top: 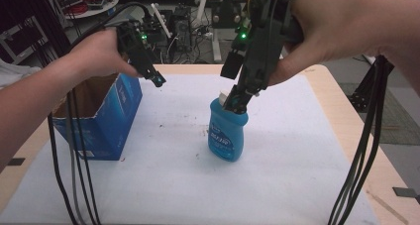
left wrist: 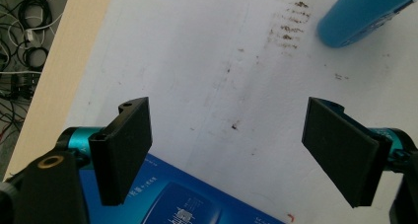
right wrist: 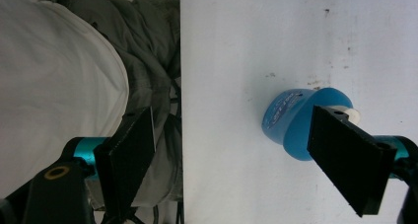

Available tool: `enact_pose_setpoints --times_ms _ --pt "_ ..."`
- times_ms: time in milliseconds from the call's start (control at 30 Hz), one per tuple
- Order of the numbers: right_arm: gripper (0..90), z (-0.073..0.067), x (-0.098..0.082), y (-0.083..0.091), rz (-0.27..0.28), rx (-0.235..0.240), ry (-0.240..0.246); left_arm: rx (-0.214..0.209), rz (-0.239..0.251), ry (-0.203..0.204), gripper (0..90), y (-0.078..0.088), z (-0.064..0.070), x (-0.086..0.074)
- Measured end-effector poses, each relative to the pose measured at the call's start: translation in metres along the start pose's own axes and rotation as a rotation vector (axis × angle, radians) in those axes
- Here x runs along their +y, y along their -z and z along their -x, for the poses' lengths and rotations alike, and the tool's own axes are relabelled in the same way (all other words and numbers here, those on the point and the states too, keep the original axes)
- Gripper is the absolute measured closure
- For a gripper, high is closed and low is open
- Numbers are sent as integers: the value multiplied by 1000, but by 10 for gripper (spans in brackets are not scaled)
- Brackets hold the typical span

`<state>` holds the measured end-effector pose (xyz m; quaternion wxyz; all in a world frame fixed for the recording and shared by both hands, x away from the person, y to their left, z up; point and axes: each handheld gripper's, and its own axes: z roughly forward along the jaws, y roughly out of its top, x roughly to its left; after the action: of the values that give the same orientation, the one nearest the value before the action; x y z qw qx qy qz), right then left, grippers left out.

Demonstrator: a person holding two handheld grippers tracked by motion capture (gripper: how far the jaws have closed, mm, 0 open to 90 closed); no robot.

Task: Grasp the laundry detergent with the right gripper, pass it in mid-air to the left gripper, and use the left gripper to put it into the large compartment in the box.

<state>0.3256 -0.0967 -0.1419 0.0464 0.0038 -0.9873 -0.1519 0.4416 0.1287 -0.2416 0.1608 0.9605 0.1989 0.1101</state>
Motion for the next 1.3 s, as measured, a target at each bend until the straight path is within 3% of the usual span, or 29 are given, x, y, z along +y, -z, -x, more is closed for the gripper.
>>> enact_pose_setpoints --times_ms 233,633,933,1300 --pt "179 3 -9 5 38 -22 -30 -1 1 3 193 0 -1 -2" --pt "179 11 -57 9 219 -83 -132 0 4 -5 193 2 1 0" --pt "179 18 -90 -9 306 -133 -214 0 4 -6 193 2 1 -1" --pt "179 25 -112 -46 353 -202 -293 -3 -1 -6 193 1 1 -2"
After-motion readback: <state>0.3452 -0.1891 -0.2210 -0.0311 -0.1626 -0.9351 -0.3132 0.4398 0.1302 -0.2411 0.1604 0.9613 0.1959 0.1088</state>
